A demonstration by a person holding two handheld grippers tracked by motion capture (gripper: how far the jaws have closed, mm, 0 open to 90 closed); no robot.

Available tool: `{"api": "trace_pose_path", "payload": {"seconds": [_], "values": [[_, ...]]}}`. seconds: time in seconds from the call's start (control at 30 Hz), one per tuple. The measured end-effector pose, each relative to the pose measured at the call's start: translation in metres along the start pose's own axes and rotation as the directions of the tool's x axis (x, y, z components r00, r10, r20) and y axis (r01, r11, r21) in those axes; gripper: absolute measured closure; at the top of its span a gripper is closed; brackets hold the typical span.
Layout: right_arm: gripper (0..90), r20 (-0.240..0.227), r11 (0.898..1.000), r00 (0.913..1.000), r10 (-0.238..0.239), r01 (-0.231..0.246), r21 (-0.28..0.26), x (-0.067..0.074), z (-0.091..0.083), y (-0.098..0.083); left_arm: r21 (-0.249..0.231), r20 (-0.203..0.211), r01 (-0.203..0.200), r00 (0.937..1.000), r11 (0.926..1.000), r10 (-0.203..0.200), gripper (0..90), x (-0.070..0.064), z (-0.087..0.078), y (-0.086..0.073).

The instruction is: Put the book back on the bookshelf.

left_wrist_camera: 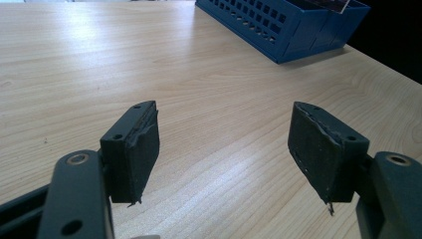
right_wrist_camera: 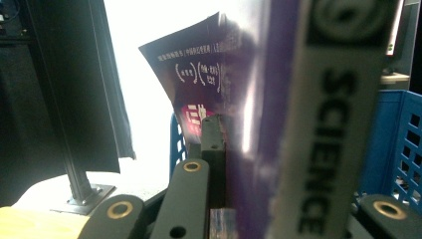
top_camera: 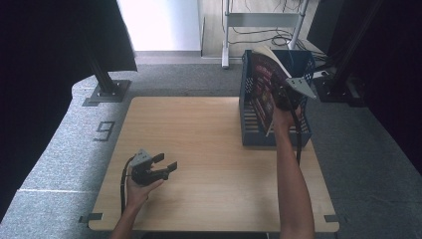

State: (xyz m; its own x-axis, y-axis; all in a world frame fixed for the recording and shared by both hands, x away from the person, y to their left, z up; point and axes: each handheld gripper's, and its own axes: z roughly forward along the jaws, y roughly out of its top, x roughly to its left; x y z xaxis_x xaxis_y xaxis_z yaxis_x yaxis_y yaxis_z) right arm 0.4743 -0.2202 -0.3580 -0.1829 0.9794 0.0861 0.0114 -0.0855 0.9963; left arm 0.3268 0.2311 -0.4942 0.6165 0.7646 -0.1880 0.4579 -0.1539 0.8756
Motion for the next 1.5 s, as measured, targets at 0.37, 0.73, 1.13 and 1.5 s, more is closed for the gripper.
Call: {"api": "trace_pose_path", "payload": {"seconds": [0.37, 0.73, 1.13, 1.5], "values": [[81.4, 0.0, 0.999, 0.9992, -0.04, 0.04, 0.006, 0.008, 0.013, 0.001, -0.012, -0.002, 0.01, 0.9999, 0.9999, -0.01, 28.6, 0.003, -0.004, 0.0], [81.3, 0.01, 1.0, 0.9995, -0.03, 0.03, -0.001, 0.008, 0.025, -0.002, -0.017, -0.007, 0.021, 0.9998, 0.9996, -0.021, 28.6, 0.006, -0.005, 0.0], [81.3, 0.024, 0.999, 0.9992, -0.031, 0.03, 0.01, 0.004, 0.038, -0.01, -0.012, -0.006, 0.022, 0.9997, 0.9997, -0.022, 28.6, 0.008, -0.004, 0.0], [81.3, 0.019, 0.999, 0.9992, -0.034, 0.034, 0.042, 0.007, 0.046, -0.035, -0.014, -0.012, 0.028, 0.9995, 0.9995, -0.028, 28.6, 0.011, -0.005, 0.0]]}}
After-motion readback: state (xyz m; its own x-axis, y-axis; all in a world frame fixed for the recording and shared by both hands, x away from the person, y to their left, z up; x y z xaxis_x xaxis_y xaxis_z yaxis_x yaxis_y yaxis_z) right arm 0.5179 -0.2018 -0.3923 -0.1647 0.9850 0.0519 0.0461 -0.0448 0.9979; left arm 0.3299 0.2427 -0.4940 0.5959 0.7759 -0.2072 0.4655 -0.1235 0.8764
